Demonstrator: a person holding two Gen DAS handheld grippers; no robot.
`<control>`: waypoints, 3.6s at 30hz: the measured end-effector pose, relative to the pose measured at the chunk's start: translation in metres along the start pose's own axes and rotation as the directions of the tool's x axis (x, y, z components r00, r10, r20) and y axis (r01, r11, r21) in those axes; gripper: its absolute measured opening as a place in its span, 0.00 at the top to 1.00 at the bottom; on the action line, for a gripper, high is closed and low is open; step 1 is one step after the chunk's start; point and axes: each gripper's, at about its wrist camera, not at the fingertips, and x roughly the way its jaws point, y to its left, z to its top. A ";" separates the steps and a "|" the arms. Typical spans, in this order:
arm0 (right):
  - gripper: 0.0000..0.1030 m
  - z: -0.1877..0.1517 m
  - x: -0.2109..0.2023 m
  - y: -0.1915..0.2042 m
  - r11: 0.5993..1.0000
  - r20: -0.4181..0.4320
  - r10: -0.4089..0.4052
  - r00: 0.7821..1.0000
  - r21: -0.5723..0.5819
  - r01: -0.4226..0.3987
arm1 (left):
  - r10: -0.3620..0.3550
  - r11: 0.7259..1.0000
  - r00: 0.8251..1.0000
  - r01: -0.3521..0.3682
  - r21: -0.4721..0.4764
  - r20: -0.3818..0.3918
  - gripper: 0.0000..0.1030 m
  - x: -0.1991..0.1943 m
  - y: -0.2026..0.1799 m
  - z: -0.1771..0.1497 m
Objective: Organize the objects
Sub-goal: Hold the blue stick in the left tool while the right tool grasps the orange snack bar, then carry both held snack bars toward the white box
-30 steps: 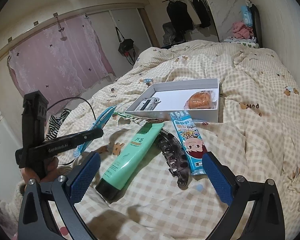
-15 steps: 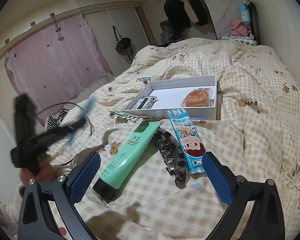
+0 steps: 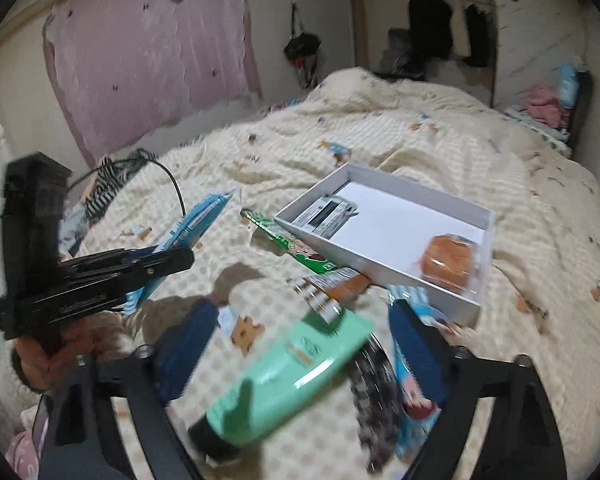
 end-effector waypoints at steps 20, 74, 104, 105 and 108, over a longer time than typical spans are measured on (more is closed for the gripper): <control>0.94 -0.001 -0.033 0.009 0.989 0.008 -0.079 0.997 -0.123 0.080 | -0.007 1.000 1.000 0.007 -0.009 -0.022 0.73 0.003 0.000 -0.004; 0.73 -0.054 -0.027 0.017 0.997 0.098 -0.067 0.993 0.046 0.062 | 0.094 0.957 0.959 -0.012 0.291 -0.268 0.49 0.028 -0.041 -0.025; 0.68 -0.043 -0.002 -0.002 0.995 -0.085 -0.025 0.996 0.090 0.033 | 0.105 0.936 0.946 0.010 0.351 -0.306 0.70 0.030 -0.046 -0.040; 0.68 -0.041 0.000 -0.002 0.996 -0.102 -0.020 0.995 0.079 0.028 | 0.099 0.938 0.947 0.013 0.347 -0.305 0.70 0.030 -0.045 -0.039; 0.68 -0.034 0.003 0.000 0.999 -0.129 -0.017 0.991 0.041 0.022 | 0.087 0.942 0.948 0.022 0.336 -0.306 0.70 0.030 -0.043 -0.039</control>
